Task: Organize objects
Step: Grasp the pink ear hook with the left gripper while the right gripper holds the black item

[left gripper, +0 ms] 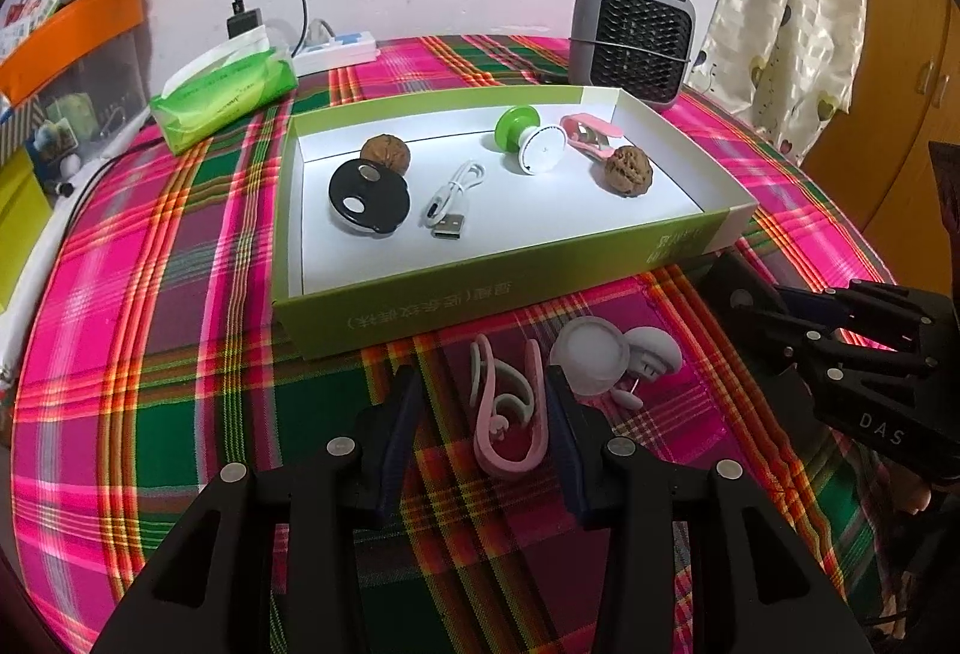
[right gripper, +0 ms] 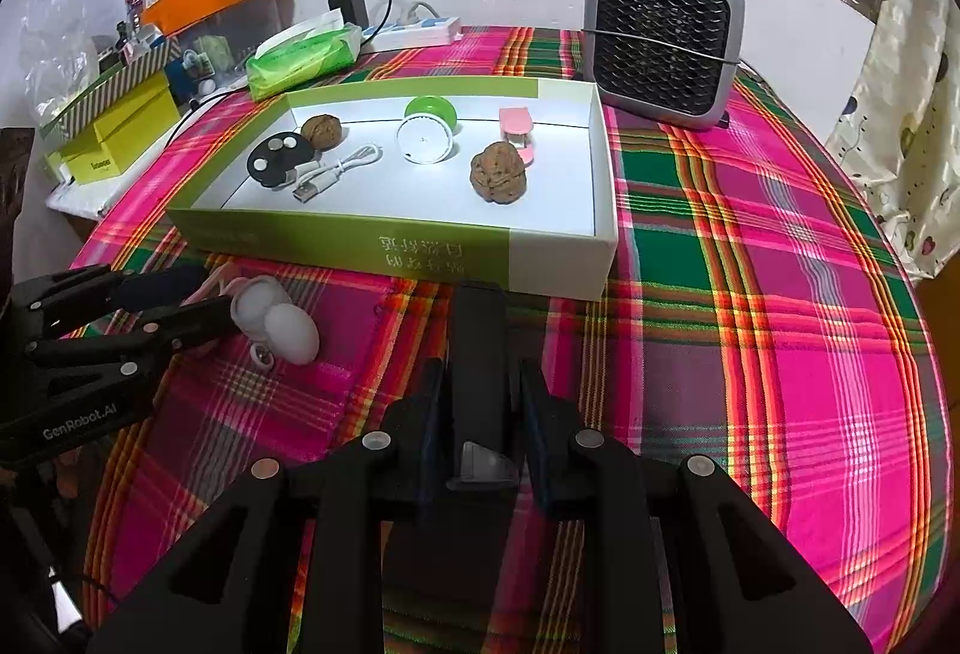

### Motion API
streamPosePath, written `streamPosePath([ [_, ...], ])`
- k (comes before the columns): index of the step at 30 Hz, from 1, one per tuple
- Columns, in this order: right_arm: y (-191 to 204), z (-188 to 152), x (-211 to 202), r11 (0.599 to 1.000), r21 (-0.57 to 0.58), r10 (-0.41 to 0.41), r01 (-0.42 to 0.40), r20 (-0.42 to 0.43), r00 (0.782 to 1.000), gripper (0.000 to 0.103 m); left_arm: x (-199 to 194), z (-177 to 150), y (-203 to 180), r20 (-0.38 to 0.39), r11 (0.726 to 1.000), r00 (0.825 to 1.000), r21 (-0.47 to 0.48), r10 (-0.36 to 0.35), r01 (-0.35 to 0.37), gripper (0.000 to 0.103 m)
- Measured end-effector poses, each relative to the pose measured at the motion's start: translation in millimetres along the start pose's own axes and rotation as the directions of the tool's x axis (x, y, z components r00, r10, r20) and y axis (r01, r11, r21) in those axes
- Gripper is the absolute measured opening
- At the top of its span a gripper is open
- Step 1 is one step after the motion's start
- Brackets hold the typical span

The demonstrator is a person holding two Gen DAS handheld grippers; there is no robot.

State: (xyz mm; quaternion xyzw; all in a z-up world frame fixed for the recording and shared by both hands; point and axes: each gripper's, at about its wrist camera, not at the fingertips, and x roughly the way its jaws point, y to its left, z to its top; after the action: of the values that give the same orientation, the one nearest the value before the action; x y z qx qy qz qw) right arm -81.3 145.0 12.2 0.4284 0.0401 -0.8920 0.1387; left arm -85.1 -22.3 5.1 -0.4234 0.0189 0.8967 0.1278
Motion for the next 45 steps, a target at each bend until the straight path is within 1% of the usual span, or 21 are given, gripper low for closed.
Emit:
streamPosePath([
  [6, 0.0, 0.1, 0.2, 1.0, -0.002, -0.001, 0.001, 0.0, 1.0, 0.025, -0.8, -0.2, 5.7, 0.004, 1.0, 1.0, -0.024, 0.005, -0.005, 0.027],
  [13, 0.0, 0.2, 0.4, 1.0, 0.0, 0.0, 0.0, 0.0, 1.0, 0.025, -0.8, -0.7, 6.6, 0.004, 1.0, 1.0, -0.027, 0.007, -0.006, 0.025],
  [16, 0.2, 0.1, 0.3, 1.0, 0.0, 0.0, 0.0, 0.0, 1.0, 0.025, -0.8, -0.5, 8.1, 0.005, 0.999, 1.0, -0.032, 0.01, -0.01, 0.021],
  [34, 0.8, -0.5, 0.4, 1.0, -0.004, -0.005, 0.005, 0.0, 1.0, 0.025, -0.9, -0.8, 10.3, 0.006, 0.999, 1.0, -0.038, 0.005, -0.004, 0.021],
  [45, 2.6, -1.3, -2.3, 1.0, 0.007, 0.006, -0.006, 0.011, 1.0, 0.025, -4.9, -1.7, 8.2, 0.01, 1.0, 1.0, -0.027, 0.003, -0.002, 0.021],
])
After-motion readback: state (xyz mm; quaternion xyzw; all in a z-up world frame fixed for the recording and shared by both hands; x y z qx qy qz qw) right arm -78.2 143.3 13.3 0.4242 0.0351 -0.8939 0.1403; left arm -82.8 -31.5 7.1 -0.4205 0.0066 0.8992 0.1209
